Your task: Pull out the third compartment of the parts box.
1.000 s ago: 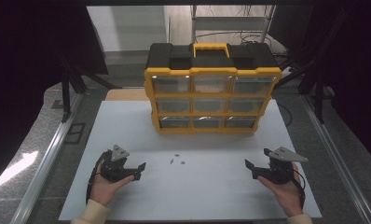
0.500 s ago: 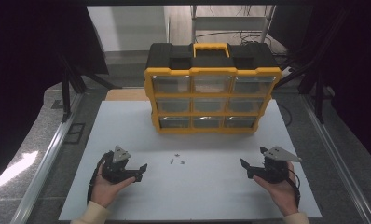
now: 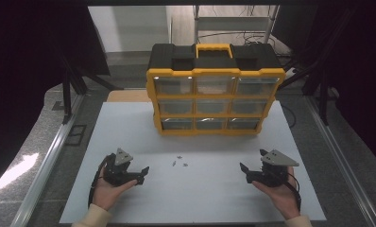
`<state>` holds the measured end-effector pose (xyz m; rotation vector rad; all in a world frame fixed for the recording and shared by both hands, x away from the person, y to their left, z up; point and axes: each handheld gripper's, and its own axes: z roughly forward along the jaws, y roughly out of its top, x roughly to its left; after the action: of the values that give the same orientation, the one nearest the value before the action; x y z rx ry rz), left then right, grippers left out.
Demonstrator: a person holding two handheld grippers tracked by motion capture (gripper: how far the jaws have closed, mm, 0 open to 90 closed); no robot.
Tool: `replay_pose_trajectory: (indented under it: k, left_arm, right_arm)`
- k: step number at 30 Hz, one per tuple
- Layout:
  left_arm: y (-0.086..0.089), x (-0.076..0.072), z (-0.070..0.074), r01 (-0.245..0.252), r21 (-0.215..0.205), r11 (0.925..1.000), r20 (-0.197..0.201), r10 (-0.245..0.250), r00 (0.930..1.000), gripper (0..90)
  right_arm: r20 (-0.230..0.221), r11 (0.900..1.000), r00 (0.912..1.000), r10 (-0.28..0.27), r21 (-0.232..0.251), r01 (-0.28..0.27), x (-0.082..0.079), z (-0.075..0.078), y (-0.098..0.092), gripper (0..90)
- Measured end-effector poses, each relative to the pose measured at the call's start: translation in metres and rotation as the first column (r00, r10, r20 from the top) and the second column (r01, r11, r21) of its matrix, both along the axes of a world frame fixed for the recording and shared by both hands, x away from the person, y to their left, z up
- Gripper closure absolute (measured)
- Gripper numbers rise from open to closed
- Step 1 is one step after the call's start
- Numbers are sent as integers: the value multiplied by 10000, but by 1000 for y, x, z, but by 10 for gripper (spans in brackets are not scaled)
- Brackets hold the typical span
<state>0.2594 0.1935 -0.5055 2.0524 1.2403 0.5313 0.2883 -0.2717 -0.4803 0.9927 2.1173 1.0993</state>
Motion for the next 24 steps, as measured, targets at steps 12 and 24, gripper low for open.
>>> replay_pose_trajectory:
  k: [12,24]
  left_arm:
    - [1,0,-2,-59,177,9998,-17,59,10000,106]
    - [0,0,-3,-21,240,9997,-34,22,10000,105]
  right_arm:
    - [536,9966,9976,444,-714,-406,-3,-3,7,131]
    - [1505,9862,9850,841,-1537,-607,-7,-5,10,155]
